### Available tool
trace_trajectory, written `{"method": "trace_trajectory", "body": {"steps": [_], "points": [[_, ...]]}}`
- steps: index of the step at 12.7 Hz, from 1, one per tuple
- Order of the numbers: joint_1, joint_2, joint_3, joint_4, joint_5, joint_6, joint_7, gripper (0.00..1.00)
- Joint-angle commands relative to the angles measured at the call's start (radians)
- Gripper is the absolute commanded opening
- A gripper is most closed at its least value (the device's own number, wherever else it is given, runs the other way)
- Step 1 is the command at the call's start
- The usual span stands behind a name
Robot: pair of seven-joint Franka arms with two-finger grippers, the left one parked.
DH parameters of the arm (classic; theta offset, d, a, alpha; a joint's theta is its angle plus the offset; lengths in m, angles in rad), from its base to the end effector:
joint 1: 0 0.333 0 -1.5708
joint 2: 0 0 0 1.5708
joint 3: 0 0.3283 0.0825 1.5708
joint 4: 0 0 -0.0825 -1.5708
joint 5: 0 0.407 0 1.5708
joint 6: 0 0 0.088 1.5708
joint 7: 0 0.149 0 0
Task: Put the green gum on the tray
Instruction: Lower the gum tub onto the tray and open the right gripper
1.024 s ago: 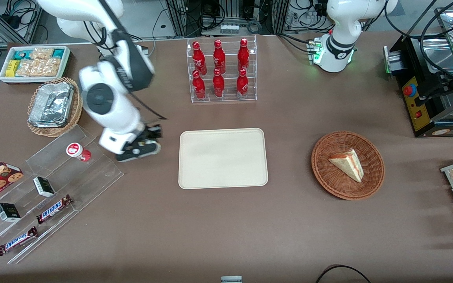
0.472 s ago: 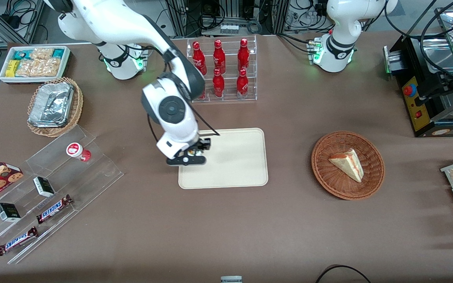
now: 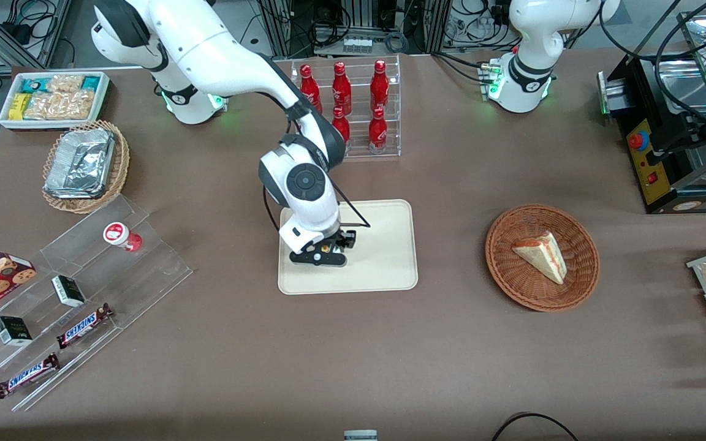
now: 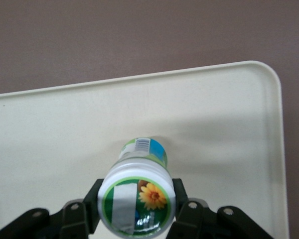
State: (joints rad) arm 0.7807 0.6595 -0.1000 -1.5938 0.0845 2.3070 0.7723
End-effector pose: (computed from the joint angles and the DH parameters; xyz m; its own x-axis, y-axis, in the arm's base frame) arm 0.5602 0.4689 0.2070 0.9915 -0.1244 0.0381 -0.1227 -0.9915 -0.0435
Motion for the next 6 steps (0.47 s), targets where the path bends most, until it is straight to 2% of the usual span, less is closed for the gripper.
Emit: {"method": "trace_trajectory", "body": {"steps": [1, 3, 6], "points": [[0.012, 0.048, -0.012, 0.049, 0.026, 0.012, 0.010, 0.00], [0.011, 0.057, -0.012, 0.049, 0.024, 0.014, 0.001, 0.00], [0.011, 0.066, -0.012, 0.049, 0.021, 0.017, -0.007, 0.49]]}}
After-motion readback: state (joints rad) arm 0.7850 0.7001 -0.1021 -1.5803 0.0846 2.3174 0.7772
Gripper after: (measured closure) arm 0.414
